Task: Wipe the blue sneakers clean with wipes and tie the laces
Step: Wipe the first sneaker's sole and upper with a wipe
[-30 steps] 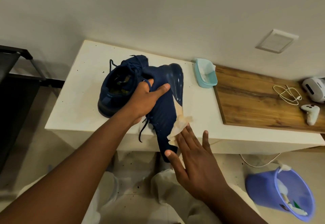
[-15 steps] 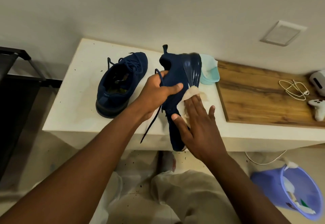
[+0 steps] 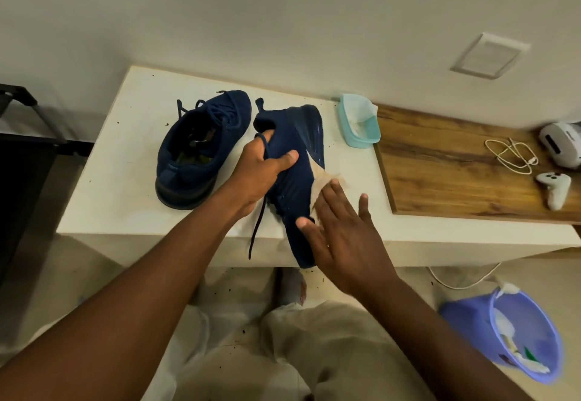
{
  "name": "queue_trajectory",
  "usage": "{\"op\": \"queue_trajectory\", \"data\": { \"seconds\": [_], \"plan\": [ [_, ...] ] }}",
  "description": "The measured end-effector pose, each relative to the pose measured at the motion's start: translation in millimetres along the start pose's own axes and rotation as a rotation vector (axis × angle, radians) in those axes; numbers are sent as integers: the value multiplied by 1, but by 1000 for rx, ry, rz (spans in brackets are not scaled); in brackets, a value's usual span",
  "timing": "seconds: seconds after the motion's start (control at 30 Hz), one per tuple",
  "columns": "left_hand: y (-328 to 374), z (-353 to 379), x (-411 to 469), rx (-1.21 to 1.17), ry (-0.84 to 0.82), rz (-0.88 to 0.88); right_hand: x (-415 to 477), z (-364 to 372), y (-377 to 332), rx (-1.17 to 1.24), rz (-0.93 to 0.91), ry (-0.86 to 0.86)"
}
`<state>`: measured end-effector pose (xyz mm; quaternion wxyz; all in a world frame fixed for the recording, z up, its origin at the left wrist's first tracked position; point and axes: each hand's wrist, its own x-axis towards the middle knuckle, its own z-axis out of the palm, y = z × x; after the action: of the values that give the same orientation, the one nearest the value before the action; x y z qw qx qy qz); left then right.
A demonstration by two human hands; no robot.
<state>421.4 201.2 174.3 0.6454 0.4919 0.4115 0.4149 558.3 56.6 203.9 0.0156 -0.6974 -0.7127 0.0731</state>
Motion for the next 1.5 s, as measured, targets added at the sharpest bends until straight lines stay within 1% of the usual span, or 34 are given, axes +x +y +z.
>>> {"op": "queue_trajectory", "data": {
  "seconds": [0.1,0.17,0.27,0.33,0.4,0.5,0.6,0.67,0.8,0.93,1.03,1.13,1.3,1.4,1.5],
  "plan": [
    [-3,-2,2,9,16,8,40,-5,2,35,-8,-31],
    [-6,-4,4,-8,32,6,49,-4,5,23,-22,-49],
    [-8,-6,5,-6,58,17,20,2,7,-12,-104,-12],
    [-9,-8,3,6,66,24,-10,7,11,-117,-176,3],
    [-10,-8,2,10,50,23,-30,11,16,-176,-202,-6],
    [-9,-7,1,13,21,20,-29,13,22,-208,-185,19],
    [-10,-8,1,33,38,28,-4,6,16,-53,-96,38],
    [-10,-9,2,47,34,29,23,2,14,9,-57,13],
    [-15,-12,3,77,81,31,53,0,10,-3,-66,-44],
    [-18,-10,4,120,129,56,5,0,2,-119,-168,-14],
    [-18,-8,4,105,133,47,-34,3,3,-198,-145,-11],
    [-19,-5,3,98,129,39,-39,7,3,-189,-121,-28],
    [-21,-5,3,87,124,56,13,-1,3,-107,-53,-33],
    [-22,-8,4,75,110,55,51,-4,6,-77,-29,-95],
    [-23,-11,5,67,116,53,55,-5,3,-37,-44,-127]
  ]
}}
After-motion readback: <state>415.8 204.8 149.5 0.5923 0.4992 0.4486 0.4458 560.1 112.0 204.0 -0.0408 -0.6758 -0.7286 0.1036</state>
